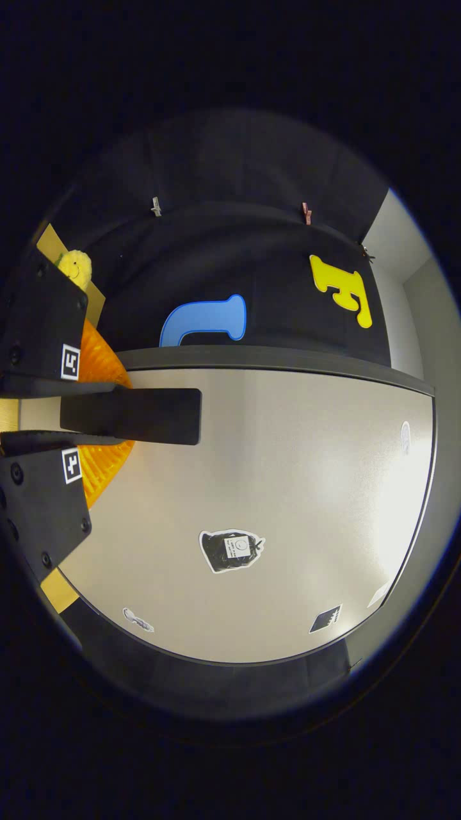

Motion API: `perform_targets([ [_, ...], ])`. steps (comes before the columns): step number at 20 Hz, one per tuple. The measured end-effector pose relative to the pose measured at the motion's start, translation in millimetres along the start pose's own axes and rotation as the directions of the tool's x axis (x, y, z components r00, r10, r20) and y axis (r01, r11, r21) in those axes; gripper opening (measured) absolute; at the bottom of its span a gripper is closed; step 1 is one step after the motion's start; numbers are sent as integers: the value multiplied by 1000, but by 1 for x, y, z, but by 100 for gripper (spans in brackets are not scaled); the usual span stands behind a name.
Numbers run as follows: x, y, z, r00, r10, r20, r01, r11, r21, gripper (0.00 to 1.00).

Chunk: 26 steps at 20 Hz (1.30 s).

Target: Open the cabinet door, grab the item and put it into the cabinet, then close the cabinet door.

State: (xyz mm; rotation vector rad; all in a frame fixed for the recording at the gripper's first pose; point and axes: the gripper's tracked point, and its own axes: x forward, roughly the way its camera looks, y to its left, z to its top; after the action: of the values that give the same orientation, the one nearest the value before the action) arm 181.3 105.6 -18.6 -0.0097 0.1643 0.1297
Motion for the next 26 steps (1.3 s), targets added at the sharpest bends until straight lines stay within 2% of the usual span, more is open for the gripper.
perform_targets([
  [3, -7, 1, -1, 999, 35, -37, -33, 999, 40, 18],
  [4, -6, 1, 0, 999, 40, -33, -39, 999, 35, 12],
  [10, -46, -6, -2, 997, 58, -45, -57, 998, 31, 12],
  [17, -123, -29, -3, 995, 89, -31, -88, 995, 55, 12],
  [26, -199, -77, -2, 998, 53, -21, -52, 996, 74, 12],
])
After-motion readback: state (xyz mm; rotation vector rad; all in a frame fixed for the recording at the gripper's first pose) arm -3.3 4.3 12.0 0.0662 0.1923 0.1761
